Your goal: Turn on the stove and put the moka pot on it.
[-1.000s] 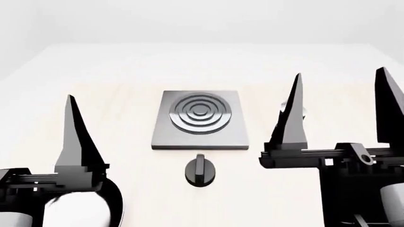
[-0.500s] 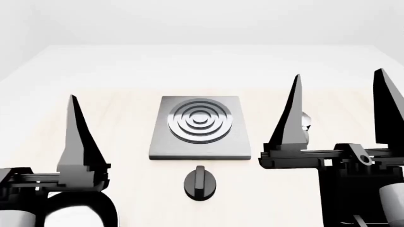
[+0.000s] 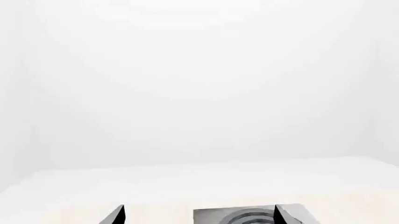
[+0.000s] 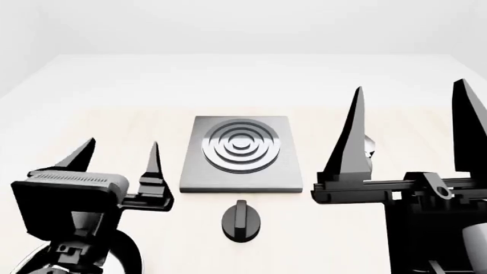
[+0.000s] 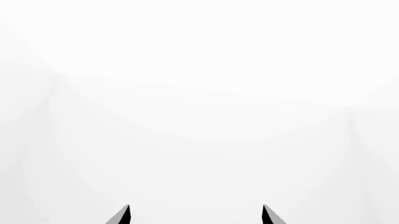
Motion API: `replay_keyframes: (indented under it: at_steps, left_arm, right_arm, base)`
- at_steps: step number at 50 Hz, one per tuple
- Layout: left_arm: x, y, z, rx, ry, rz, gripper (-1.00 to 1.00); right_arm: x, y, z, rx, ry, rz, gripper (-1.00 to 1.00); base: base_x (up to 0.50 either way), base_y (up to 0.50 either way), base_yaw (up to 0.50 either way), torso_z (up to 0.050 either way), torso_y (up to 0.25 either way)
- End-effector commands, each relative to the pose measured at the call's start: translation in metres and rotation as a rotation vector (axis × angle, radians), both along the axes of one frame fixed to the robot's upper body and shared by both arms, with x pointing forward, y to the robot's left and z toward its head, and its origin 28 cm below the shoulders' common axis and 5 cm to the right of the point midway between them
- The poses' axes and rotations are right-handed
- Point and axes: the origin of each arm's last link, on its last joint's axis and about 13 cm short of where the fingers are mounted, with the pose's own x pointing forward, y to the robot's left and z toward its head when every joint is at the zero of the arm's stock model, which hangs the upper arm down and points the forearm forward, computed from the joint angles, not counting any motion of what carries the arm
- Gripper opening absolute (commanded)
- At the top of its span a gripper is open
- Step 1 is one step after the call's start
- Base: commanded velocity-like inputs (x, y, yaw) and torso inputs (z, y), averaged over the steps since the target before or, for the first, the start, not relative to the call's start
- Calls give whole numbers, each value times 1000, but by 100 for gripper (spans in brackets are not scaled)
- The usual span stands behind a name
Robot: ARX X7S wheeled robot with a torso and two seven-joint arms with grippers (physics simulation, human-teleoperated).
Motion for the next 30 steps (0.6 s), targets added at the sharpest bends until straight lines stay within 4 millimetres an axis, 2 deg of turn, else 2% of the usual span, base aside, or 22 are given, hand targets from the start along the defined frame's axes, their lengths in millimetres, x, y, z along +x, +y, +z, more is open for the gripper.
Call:
replay_keyframes:
  at_steps: [1,14,30]
  left_arm:
    - [21,-3,-27,-57,236,-79,100]
    - [38,-8,-60,-92,424,-175,100]
    - [43,-19,-80,-106,537,-241,100]
  right_arm:
    - [-2,1,1,-2,-6,4,100]
    - [-2,2,1,-2,-8,8,100]
    - [-2,3,2,-3,-6,9,100]
  base:
    - [0,0,0,0,0]
    - [0,0,0,0,0]
    - [0,0,0,0,0]
